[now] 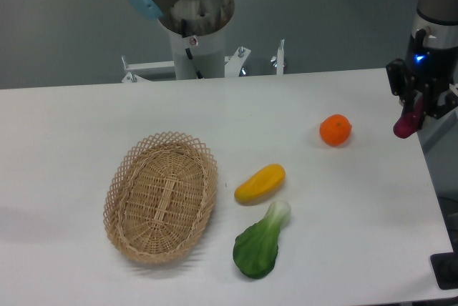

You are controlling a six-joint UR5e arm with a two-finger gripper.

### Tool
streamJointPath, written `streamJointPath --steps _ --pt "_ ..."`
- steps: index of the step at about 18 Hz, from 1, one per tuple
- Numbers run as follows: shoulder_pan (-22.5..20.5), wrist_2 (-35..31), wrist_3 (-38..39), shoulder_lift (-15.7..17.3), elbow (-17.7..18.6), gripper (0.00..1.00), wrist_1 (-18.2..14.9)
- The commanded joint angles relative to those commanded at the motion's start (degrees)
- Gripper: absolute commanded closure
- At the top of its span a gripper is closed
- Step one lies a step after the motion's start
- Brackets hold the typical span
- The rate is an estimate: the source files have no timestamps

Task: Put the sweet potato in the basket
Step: 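Lift the held purple sweet potato with the gripper away from the table edge, then carry the sweet potato over the wicker basket and lower it inside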

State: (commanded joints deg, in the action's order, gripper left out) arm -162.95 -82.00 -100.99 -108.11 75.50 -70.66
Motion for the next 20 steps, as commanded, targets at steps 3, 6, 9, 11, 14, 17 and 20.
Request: streamJointPath --steps 3,6,9,11,14,17,20 --pt "0.17 0.44 0.0 0.7 1.05 0.82 -0.09" --pt "0.44 0.35 0.78 1.58 1.4 0.82 -0.53" --pt "3.42 0.35 6.31 2.02 2.02 0.82 -0.53" --pt "5.09 0.53 10.35 2.55 3.16 0.82 -0.09" --pt "8.77 0.53 19.48 2.64 3.69 0.82 0.0" --pt "12.99 0.44 27.74 2.55 4.13 0.82 0.17" --pt "18.0 0.35 38.2 2.55 7.28 0.82 3.76"
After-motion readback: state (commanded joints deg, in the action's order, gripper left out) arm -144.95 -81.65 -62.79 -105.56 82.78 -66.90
